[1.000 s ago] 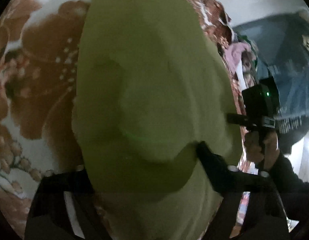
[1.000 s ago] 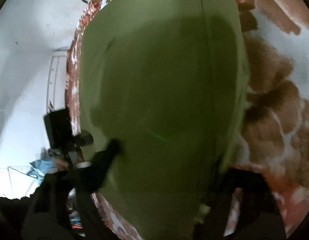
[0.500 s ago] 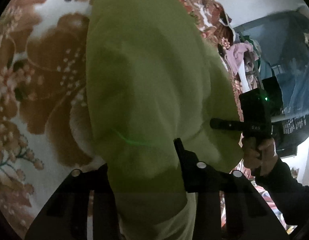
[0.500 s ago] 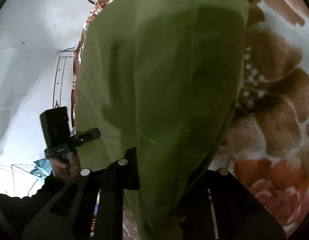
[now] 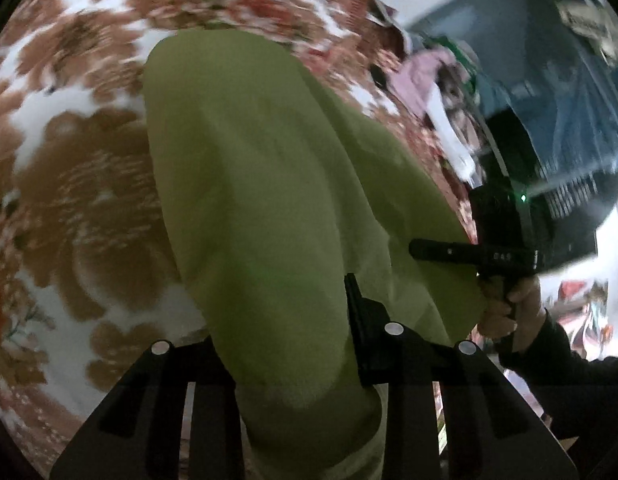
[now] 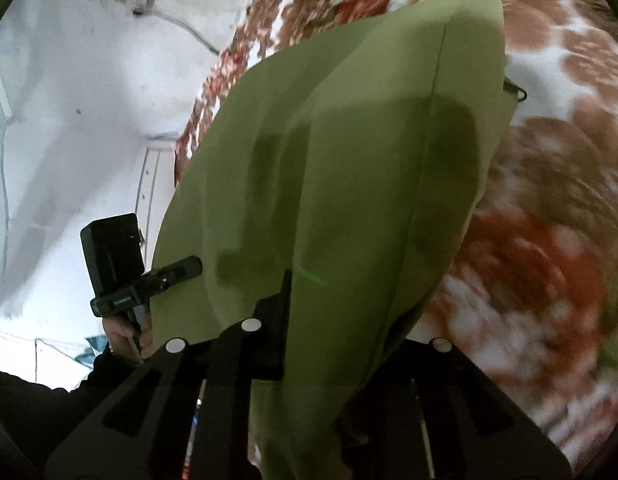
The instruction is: Fold large clothes
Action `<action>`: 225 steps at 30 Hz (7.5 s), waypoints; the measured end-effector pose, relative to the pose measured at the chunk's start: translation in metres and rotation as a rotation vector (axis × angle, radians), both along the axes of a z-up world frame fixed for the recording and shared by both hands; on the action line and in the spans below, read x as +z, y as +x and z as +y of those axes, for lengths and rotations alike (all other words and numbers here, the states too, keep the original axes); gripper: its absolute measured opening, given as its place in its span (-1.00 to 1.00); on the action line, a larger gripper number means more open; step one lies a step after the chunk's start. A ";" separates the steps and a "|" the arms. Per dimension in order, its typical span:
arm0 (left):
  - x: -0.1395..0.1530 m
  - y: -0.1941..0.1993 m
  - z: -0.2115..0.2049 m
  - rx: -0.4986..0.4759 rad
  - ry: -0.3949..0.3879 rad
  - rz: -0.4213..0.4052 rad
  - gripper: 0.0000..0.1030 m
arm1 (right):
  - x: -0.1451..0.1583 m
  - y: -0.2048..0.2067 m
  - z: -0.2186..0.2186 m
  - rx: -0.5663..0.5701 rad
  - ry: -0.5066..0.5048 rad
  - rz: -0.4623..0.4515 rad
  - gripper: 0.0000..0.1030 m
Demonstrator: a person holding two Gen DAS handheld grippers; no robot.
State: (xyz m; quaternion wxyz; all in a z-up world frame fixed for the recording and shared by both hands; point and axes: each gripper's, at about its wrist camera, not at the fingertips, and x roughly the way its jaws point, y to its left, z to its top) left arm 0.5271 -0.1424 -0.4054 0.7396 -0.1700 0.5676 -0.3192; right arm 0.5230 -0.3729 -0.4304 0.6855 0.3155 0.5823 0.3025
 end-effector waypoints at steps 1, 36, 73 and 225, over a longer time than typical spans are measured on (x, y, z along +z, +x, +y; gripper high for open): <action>0.006 -0.001 -0.017 -0.034 -0.003 -0.009 -0.45 | 0.006 -0.009 -0.014 -0.026 0.002 -0.009 -0.71; -0.114 -0.023 -0.553 -1.082 -0.083 -0.006 0.40 | -0.040 -0.308 -0.392 -0.963 -0.353 0.036 -0.22; 0.009 -0.083 -0.571 -0.654 0.248 -0.674 0.89 | 0.068 -0.255 -0.497 -1.187 -1.027 0.143 0.91; 0.317 -0.328 -0.297 -0.577 0.136 -0.690 0.89 | 0.339 -0.453 -0.196 -0.938 -0.970 -0.133 0.91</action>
